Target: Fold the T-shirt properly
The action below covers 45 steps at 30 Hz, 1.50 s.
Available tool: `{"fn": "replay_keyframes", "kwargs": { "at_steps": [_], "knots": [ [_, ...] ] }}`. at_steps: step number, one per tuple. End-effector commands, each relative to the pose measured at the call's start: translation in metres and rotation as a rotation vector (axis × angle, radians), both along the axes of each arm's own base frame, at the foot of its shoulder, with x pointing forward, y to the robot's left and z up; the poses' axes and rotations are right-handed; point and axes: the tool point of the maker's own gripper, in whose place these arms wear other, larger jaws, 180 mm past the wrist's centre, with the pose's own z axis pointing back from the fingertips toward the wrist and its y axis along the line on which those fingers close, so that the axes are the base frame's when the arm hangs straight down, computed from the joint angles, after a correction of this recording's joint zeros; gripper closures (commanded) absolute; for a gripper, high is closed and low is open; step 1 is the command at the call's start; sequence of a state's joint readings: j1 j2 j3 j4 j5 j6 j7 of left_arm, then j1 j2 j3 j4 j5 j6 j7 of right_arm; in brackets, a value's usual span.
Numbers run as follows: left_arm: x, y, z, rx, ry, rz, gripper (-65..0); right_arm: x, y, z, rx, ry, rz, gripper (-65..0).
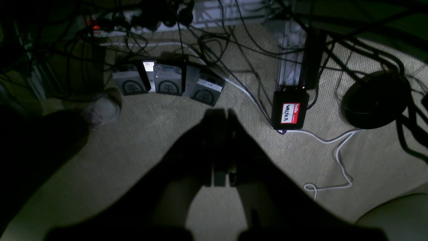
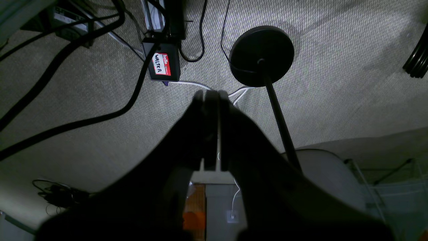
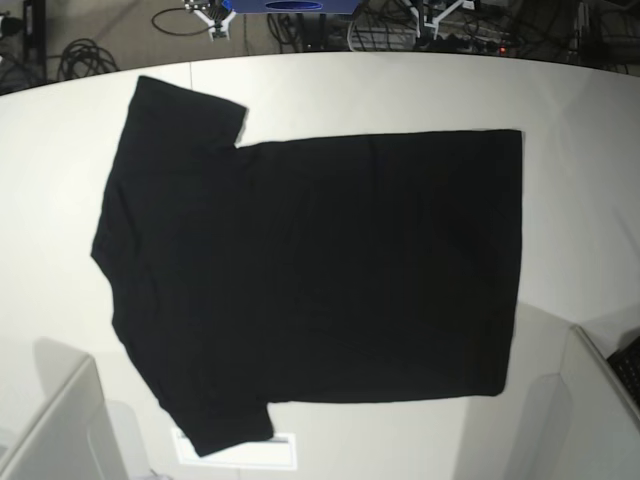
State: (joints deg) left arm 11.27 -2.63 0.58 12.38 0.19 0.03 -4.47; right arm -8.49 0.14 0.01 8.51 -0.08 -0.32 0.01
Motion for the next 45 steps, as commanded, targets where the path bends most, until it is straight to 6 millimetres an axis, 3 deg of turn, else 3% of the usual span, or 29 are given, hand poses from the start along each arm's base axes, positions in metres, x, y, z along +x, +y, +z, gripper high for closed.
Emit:
{"fn": "replay_keyframes", "kwargs": {
  "at_steps": [1, 16, 18, 21, 27, 32, 39, 43, 45],
  "knots": [
    [-0.001, 0.004, 0.001, 0.009, -0.003, -0.007, 0.0, -0.005, 0.000, 0.000, 0.008, 0.008, 0.002, 0.0],
    [-0.010, 0.005, 0.002, 0.014, 0.009, -0.006, 0.0, -0.006, 0.001, 0.001, 0.010, 0.010, 0.002, 0.0],
    [-0.014, 0.005, 0.003, 0.013, 0.008, -0.007, 0.0, -0.022, 0.001, 0.002, 0.010, 0.034, 0.002, 0.0],
    [-0.023, 0.022, 0.010, 0.033, -0.018, -0.025, 0.0, -0.040, -0.001, 0.006, 0.006, 0.046, -0.006, 0.0],
    [-0.035, 0.041, 0.037, 0.054, -0.096, -0.070, 0.0, -0.075, -0.008, 0.021, -0.016, 0.060, -0.050, 0.0],
    [-0.049, 0.054, 0.067, 0.065, -0.148, -0.106, 0.0, -0.074, -0.049, 0.049, -0.116, 0.007, -0.196, 0.0],
    [-0.060, 0.063, 0.121, 0.065, -0.224, -0.164, 0.0, -0.051, -0.101, 0.116, -0.259, -0.140, -0.303, 0.0],
    [-0.044, 0.083, 0.157, 0.102, -0.316, -0.059, 0.0, -0.026, -0.124, 0.156, -0.335, -0.234, -0.351, 0.0],
    [-0.026, 0.093, 0.179, 0.110, -0.384, -0.027, 0.0, -0.010, -0.136, 0.177, -0.369, -0.280, -0.358, 0.0]
  ]
}}
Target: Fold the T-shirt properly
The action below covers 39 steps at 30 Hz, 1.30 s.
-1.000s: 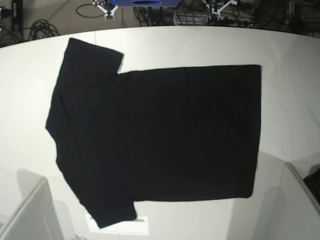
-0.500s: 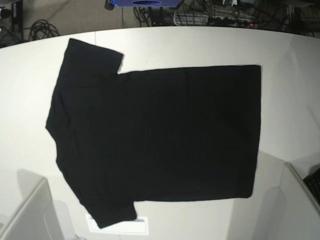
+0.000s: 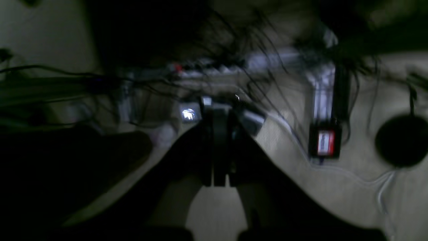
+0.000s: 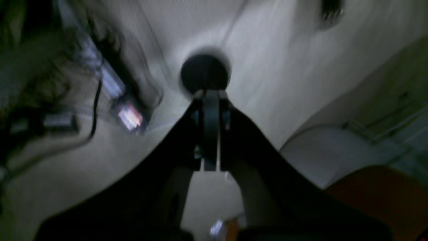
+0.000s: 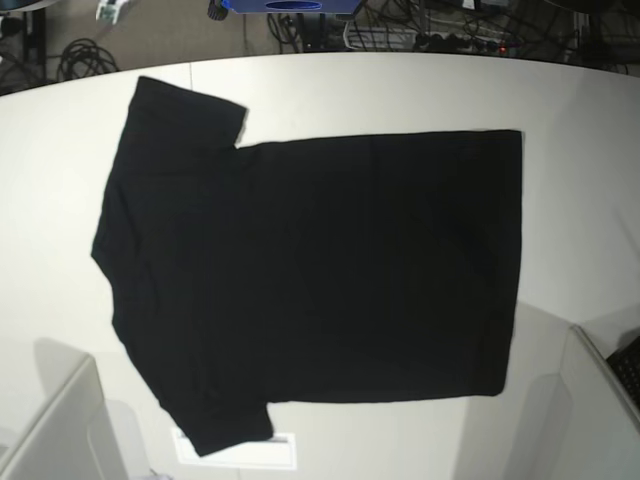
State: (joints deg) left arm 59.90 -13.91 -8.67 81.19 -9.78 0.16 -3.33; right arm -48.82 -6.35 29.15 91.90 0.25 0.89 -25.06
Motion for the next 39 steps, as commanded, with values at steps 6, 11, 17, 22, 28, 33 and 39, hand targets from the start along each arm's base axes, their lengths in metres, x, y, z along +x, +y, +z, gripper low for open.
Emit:
{"fn": "replay_keyframes", "kwargs": {
  "at_steps": [6, 11, 17, 22, 28, 33, 39],
  "knots": [
    [0.050, -0.010, 0.078, -0.039, -0.212, -0.006, 0.0, 0.053, -0.043, 0.071, -0.163, -0.154, 0.004, 0.0],
    [0.088, -0.002, 0.122, -0.038, -0.352, 0.031, 0.0, 0.112, -0.046, 0.103, -0.206, -0.318, 0.025, 0.0],
    [0.127, 0.011, 0.146, 0.008, -0.482, 0.029, 0.0, 0.182, -0.034, 0.112, -0.163, -0.480, 0.076, 0.0],
    [0.145, 0.014, 0.150, 0.016, -0.557, 0.079, 0.0, 0.231, -0.009, 0.113, -0.043, -0.512, 0.166, 0.0],
    [0.154, 0.014, 0.149, -0.051, -0.593, 0.154, 0.0, 0.245, 0.004, 0.111, 0.239, -0.524, 0.143, -41.6],
    [0.155, 0.017, 0.151, -0.068, -0.600, 0.178, -11.0, 0.231, -0.016, 0.100, 0.366, -0.527, -0.019, -43.2],
    [0.163, 0.015, 0.150, -0.079, -0.622, 0.184, -40.8, 0.226, -0.008, 0.071, 0.540, -0.503, -0.083, -43.4]
  ]
}}
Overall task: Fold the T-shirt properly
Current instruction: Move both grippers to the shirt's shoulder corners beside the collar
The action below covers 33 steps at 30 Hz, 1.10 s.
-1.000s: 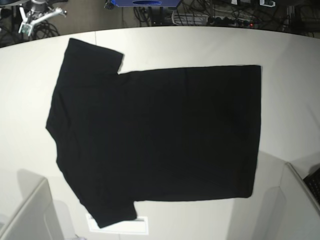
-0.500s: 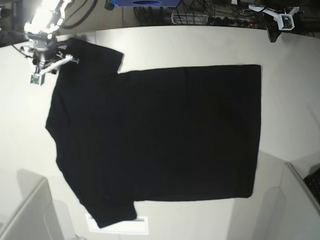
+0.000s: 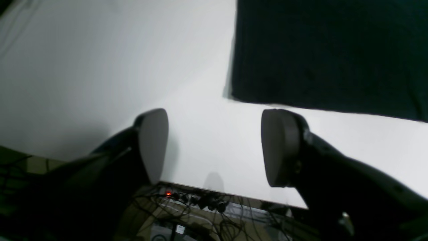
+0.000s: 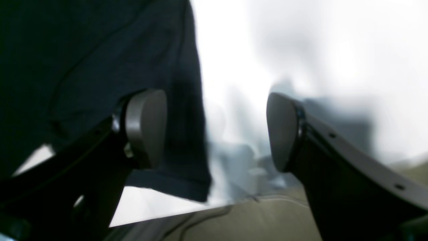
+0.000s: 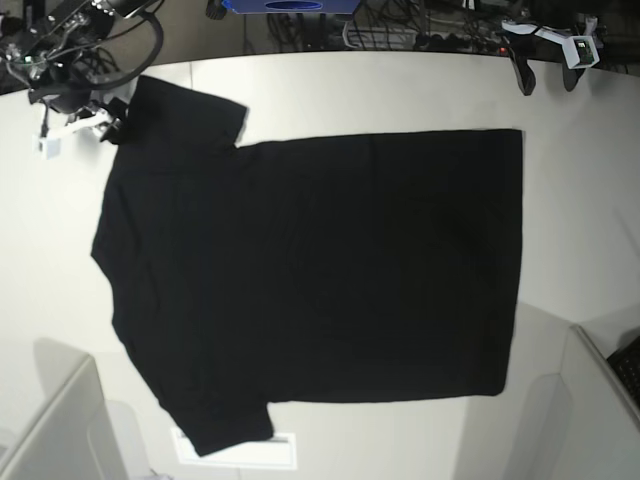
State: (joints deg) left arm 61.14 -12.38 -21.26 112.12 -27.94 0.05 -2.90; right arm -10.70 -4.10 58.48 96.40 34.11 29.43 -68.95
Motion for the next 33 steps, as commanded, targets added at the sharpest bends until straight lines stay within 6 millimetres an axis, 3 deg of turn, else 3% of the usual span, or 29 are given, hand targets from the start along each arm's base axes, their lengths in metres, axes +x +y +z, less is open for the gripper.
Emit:
{"fn": "replay_keyframes", "kwargs": {
  "at_steps": [1, 4, 8, 12, 18, 20, 21, 25, 27, 33],
  "knots": [
    [0.007, 0.001, 0.007, 0.009, -0.038, -0.002, -39.7, 0.002, -0.001, 0.002, 0.010, -0.020, -0.001, -43.4],
    [0.012, 0.005, -0.001, -0.019, -0.039, 0.026, -32.4, -0.005, 0.009, -0.012, 0.073, 0.002, -0.007, -43.4],
    [0.032, 0.007, -0.017, -0.214, 0.043, 0.087, -24.4, -0.010, 0.029, -0.021, 0.098, 0.034, 0.064, -43.4],
    [0.051, -0.001, -0.022, -0.349, 0.082, 0.060, -23.0, -0.011, 0.048, -0.025, 0.105, 0.039, 0.157, -43.2],
    [0.052, 0.007, -0.020, -0.371, 0.073, 0.119, -23.9, -0.015, 0.051, -0.027, 0.114, 0.043, 0.149, -42.2],
    [0.052, 0.007, -0.021, -0.377, 0.073, 0.120, -24.8, -0.014, 0.050, -0.027, 0.109, 0.042, 0.152, -34.2],
    [0.052, 0.007, -0.021, -0.379, 0.071, 0.121, -28.0, -0.014, 0.050, -0.027, 0.109, 0.042, 0.152, -27.3],
    [0.054, 0.007, -0.020, -0.381, 0.066, 0.122, -48.5, -0.013, 0.050, -0.026, 0.108, 0.037, 0.156, 0.0],
    [0.057, 0.006, -0.022, -0.394, 0.055, 0.132, -52.5, -0.011, 0.051, -0.026, 0.110, 0.034, 0.156, 0.0],
    [0.053, 0.013, -0.058, -0.461, 0.089, 0.221, -48.4, -0.013, 0.050, -0.026, 0.108, 0.037, 0.156, 0.0]
  ]
}}
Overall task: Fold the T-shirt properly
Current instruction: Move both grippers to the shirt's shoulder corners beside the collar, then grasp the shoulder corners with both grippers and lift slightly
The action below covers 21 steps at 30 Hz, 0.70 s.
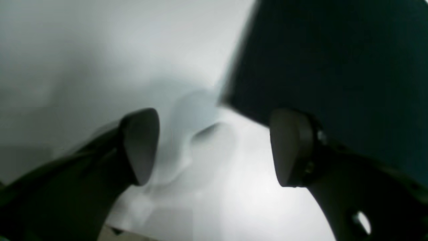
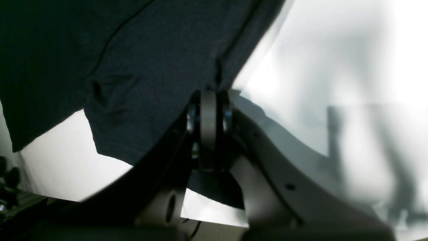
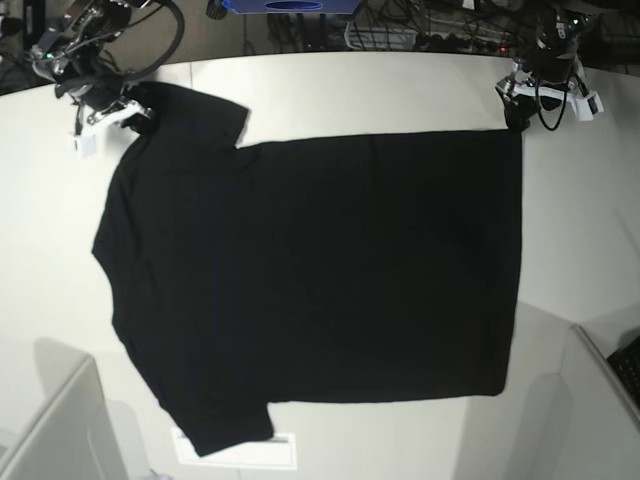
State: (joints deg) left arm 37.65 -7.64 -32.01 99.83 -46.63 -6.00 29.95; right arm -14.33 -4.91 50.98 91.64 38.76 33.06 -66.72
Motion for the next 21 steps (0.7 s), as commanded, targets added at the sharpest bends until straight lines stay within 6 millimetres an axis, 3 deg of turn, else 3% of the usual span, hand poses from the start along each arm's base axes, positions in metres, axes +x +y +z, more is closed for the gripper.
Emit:
{"fn": "replay_keyframes", "kwargs": {
  "at_steps": [1, 7, 12, 19, 21],
  "knots": [
    [0.009, 0.001, 0.007, -0.010, -0.047, 0.003, -48.4, -0.011, -0.002, -0.005, -0.017, 0.054, 0.016, 0.0],
    [0.028, -0.021, -0.001, -0.147, -0.090, 0.011, -46.4, -0.012, -0.002, -0.005, -0.017, 0.057, 0.016, 0.0],
    [0.034, -0.031, -0.009, -0.173, -0.084, -0.002, -36.4, -0.013, -0.002, -0.005, -0.018, 0.058, 0.015, 0.0],
    [0.033, -0.027, -0.022, -0.189, -0.063, 0.027, -26.0, -0.013, -0.003, -0.006, -0.019, 0.060, 0.015, 0.0],
    [0.032, -0.026, -0.024, -0.189, -0.057, 0.031, -20.2, -0.014, -0.003, -0.006, -0.019, 0.061, 0.015, 0.0]
  ]
}}
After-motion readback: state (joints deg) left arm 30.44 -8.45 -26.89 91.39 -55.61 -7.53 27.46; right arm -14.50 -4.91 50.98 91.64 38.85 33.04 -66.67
